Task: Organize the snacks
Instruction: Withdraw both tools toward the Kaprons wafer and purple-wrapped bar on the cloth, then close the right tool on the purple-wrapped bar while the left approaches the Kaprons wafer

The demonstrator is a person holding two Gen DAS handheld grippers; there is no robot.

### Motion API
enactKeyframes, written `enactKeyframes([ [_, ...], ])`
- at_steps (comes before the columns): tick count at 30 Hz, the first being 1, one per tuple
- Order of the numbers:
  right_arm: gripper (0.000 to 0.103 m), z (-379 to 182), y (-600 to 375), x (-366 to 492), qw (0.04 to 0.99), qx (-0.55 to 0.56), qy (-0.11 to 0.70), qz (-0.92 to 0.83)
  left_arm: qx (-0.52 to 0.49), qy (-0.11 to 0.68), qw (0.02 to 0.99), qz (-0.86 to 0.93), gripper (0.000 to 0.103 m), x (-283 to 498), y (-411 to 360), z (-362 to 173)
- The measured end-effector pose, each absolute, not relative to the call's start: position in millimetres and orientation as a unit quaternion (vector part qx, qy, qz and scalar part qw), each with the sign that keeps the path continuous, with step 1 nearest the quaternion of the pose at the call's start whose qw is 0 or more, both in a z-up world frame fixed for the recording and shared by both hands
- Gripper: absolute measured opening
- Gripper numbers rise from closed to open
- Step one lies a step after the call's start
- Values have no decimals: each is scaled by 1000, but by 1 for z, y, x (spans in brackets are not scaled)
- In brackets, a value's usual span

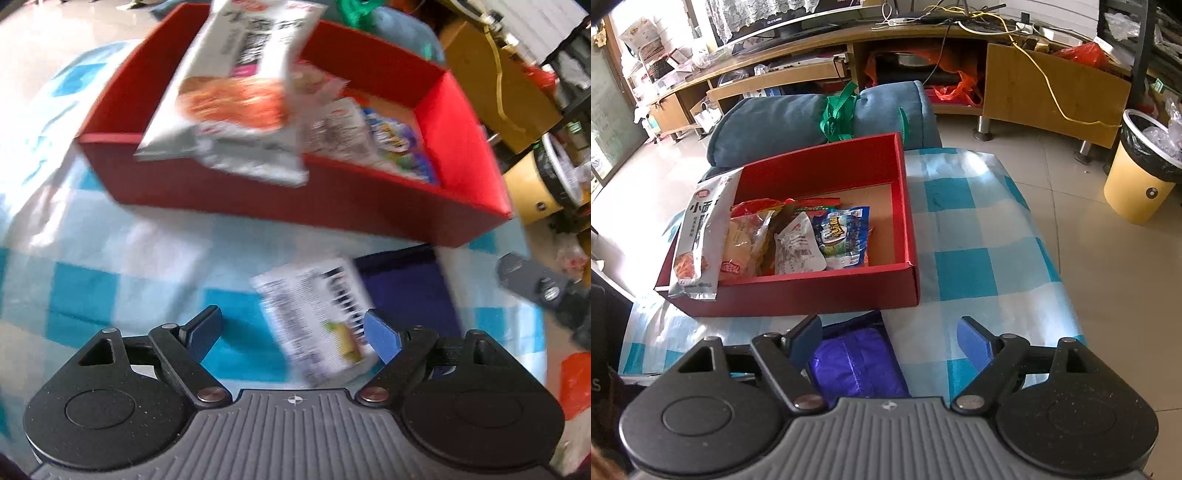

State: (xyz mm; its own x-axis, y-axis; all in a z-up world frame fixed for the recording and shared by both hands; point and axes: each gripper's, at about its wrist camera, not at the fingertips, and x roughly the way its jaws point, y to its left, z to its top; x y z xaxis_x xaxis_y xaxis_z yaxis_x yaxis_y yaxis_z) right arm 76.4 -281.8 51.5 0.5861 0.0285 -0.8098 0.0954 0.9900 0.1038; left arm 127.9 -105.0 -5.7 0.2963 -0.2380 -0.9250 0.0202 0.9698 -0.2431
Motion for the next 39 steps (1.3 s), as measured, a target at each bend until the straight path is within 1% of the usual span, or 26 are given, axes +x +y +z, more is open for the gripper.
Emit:
enactKeyframes([
  [3, 76, 49, -278, 78, 886, 62, 459, -17, -83, 592, 798, -81, 88, 123, -92, -5],
  [8, 76, 46, -273, 80, 883, 57, 465, -13, -127, 595, 790, -80, 88, 125, -83, -2],
  [16, 76, 42, -278, 82, 880, 61, 470, -17, -76, 573, 813, -69, 90, 133, -127, -4],
  [20, 76, 42, -277, 83, 881, 60, 470, -15, -53, 567, 819, -67, 94, 134, -129, -6],
  [28, 76, 44, -272, 81, 880, 52, 471, -10, 19, 571, 818, -72, 94, 115, -111, -11],
  [31, 76, 41, -269, 80, 878, 47, 477, -7, 12, 589, 805, -78, 94, 108, -92, -10],
  [35, 76, 35, -263, 81, 872, 37, 488, -2, -26, 606, 791, -79, 94, 108, -74, -9],
  [39, 77, 23, -254, 85, 863, 20, 504, 4, -3, 605, 790, -102, 95, 111, -84, -11],
])
